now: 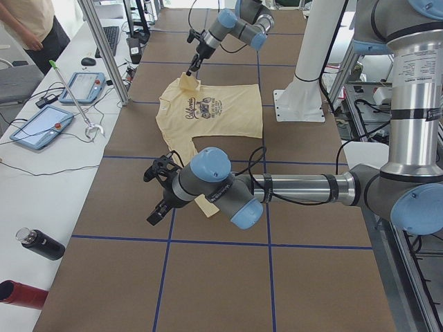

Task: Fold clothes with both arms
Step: 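Grasp the sleeve cuff with the right gripper and fold it across the shirt body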

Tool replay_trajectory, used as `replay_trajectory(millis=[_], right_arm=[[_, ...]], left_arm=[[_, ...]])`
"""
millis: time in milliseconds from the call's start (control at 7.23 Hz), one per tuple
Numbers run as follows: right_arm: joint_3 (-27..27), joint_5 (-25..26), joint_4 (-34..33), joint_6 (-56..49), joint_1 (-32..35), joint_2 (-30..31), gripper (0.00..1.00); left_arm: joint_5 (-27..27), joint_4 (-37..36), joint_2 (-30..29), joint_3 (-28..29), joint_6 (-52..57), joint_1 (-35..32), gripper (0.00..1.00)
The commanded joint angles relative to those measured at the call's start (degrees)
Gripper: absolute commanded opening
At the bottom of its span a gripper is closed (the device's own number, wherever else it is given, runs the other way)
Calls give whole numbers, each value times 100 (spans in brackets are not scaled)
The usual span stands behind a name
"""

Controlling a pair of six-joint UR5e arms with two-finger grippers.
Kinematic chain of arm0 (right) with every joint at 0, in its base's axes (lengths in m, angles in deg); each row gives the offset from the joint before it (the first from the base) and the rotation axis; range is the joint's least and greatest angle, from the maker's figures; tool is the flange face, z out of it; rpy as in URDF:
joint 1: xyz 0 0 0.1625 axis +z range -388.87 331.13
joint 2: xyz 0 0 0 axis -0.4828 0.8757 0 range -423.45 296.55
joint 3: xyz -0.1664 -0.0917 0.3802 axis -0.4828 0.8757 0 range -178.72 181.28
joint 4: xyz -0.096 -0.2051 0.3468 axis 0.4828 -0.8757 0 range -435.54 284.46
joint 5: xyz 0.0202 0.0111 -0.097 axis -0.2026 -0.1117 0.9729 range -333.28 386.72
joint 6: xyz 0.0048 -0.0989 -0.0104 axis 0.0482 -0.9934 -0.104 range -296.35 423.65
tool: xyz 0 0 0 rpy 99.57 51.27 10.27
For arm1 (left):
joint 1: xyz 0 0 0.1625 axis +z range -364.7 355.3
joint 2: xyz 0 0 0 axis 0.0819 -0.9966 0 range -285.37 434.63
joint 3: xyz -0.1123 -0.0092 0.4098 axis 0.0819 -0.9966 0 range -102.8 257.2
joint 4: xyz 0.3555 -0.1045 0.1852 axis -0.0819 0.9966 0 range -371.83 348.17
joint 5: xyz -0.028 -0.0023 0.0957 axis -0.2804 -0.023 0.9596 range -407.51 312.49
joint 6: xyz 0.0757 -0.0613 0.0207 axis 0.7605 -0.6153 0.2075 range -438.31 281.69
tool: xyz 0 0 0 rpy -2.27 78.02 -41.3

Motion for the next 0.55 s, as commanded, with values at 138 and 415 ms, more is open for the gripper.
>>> replay_trajectory(millis=[138, 415], right_arm=[[1816, 474, 90, 297, -342, -1204, 0], [2614, 509, 282, 893, -456, -1634, 66]], left_arm=[[0, 0, -6, 28, 0, 5, 100], [0, 0, -6, 28, 0, 5, 100]])
